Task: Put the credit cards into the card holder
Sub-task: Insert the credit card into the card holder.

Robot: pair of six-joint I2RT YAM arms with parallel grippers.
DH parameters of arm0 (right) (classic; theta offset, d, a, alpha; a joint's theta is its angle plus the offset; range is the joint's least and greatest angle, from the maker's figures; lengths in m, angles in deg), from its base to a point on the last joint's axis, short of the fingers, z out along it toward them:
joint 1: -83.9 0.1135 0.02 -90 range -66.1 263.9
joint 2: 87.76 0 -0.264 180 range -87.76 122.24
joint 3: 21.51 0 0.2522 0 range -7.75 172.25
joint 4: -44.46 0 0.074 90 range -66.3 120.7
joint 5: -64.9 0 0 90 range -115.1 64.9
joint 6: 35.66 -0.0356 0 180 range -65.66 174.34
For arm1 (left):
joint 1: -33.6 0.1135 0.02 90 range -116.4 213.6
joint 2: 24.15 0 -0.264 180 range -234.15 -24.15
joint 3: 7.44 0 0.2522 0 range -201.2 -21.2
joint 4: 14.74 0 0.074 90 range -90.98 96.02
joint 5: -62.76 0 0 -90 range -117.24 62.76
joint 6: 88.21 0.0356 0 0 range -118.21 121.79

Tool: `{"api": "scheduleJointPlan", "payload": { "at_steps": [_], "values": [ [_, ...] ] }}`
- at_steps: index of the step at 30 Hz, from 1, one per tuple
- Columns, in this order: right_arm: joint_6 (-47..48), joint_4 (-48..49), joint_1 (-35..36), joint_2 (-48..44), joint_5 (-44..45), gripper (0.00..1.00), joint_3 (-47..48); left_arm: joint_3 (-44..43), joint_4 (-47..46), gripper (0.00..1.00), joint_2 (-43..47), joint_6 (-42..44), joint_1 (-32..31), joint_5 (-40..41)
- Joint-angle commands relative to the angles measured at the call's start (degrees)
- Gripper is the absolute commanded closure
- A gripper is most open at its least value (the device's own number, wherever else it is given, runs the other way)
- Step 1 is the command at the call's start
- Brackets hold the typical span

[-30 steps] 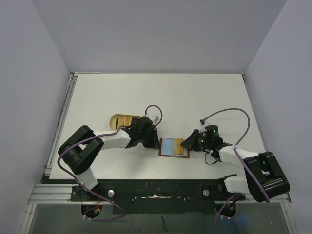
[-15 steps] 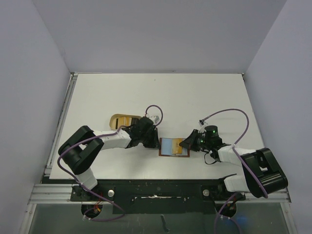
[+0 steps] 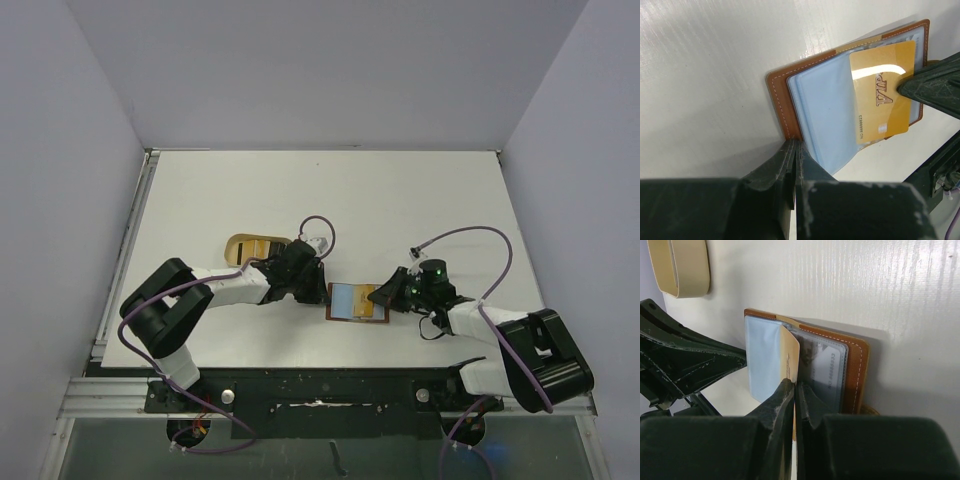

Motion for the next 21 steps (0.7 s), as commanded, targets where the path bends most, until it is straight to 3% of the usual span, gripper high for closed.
{"api": "scheduleJointPlan", "payload": {
  "at_steps": [1, 10, 21],
  "values": [
    [-0.99, -2.64, 1.13, -1.06, 3.26, 1.00, -1.61, -0.59, 3.00, 1.00, -1.23, 0.86, -0.87, 1.52],
    [-3.99, -1.43, 4.21, 0.49, 6.42, 1.00, -1.64, -1.12, 3.36, 1.00, -1.43, 0.87, -1.37, 1.82],
    [0.34, -2.18, 5.63, 3.97, 5.19, 0.99, 2.31, -1.55, 3.56, 1.00, -1.51, 1.19, -1.68, 1.77]
  ]
}}
